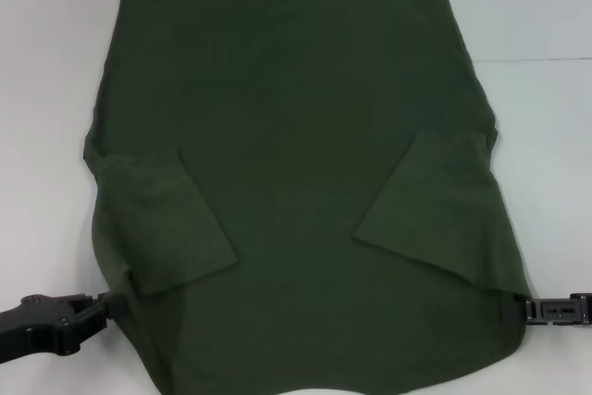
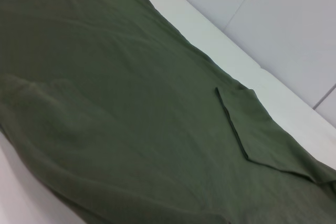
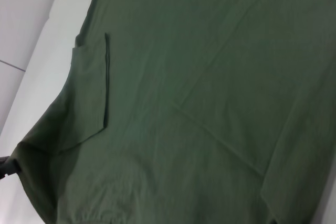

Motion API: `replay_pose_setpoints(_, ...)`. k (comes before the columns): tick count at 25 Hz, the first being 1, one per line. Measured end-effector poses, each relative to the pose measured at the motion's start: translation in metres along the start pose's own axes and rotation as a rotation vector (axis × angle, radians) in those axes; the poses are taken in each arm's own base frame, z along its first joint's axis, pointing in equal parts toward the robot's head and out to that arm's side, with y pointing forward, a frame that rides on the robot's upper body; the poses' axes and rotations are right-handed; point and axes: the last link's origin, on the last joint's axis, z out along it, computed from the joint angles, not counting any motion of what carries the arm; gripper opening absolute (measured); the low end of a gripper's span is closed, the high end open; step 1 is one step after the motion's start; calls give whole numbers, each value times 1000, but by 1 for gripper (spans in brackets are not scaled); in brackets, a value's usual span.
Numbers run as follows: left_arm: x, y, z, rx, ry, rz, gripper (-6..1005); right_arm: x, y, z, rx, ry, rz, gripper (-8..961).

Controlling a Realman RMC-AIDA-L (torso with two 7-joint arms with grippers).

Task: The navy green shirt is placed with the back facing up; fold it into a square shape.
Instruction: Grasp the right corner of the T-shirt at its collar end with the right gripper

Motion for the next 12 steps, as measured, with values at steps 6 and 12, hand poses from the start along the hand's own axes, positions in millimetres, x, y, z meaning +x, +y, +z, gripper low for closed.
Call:
replay_pose_setpoints(6, 2, -1, -1, 4, 6, 0, 67, 1, 1, 1, 0, 16, 16, 811)
replay_pose_setpoints(12, 2, -2, -2, 7, 10, -1, 67, -1, 0, 0, 2, 6, 26, 796)
